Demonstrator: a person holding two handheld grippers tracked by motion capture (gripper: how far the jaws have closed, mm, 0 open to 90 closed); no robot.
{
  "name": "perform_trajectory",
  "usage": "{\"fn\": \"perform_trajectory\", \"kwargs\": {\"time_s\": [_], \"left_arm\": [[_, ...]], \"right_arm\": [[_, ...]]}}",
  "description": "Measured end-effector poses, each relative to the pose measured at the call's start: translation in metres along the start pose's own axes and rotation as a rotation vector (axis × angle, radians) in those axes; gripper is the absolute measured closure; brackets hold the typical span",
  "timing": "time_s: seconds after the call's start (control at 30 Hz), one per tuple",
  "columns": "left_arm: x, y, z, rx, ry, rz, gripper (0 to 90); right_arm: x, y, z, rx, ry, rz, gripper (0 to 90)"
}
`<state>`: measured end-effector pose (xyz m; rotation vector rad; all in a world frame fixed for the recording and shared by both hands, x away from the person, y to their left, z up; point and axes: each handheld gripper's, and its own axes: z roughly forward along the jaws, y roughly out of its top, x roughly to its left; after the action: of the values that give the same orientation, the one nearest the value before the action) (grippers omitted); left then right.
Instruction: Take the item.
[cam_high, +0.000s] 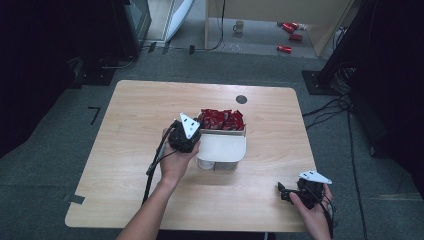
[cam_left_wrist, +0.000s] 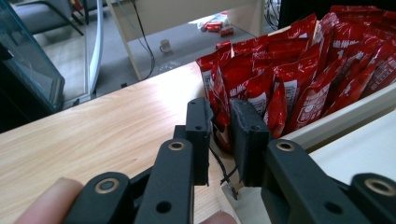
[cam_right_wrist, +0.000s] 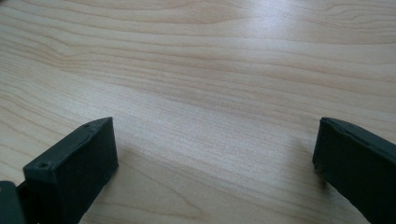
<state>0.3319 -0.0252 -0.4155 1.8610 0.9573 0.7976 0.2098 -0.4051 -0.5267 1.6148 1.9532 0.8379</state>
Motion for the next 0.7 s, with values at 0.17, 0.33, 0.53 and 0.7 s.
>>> {"fn": "perform_trajectory", "kwargs": {"time_s": [0.17,0.33,0.53,0.7], "left_arm": [[0.0,0.001,-0.001,-0.013,-0.016,-0.007,88.7],[0.008,0.006,-0.011,-0.082,-0.054,-0.051,90.0],[0.021,0.014,-0.023,-0.168,-0.084,-0.104,90.0],[0.028,0.021,-0.035,-0.249,-0.095,-0.145,90.0]], "right_arm": [[0.0,0.0,0.0,0.0,0.0,0.0,0.0],[0.0,0.0,0.0,0.001,0.001,0.001,0.0],[0.0,0.0,0.0,0.001,0.001,0.003,0.0],[0.0,0.0,0.0,0.002,0.001,0.002,0.0]]}}
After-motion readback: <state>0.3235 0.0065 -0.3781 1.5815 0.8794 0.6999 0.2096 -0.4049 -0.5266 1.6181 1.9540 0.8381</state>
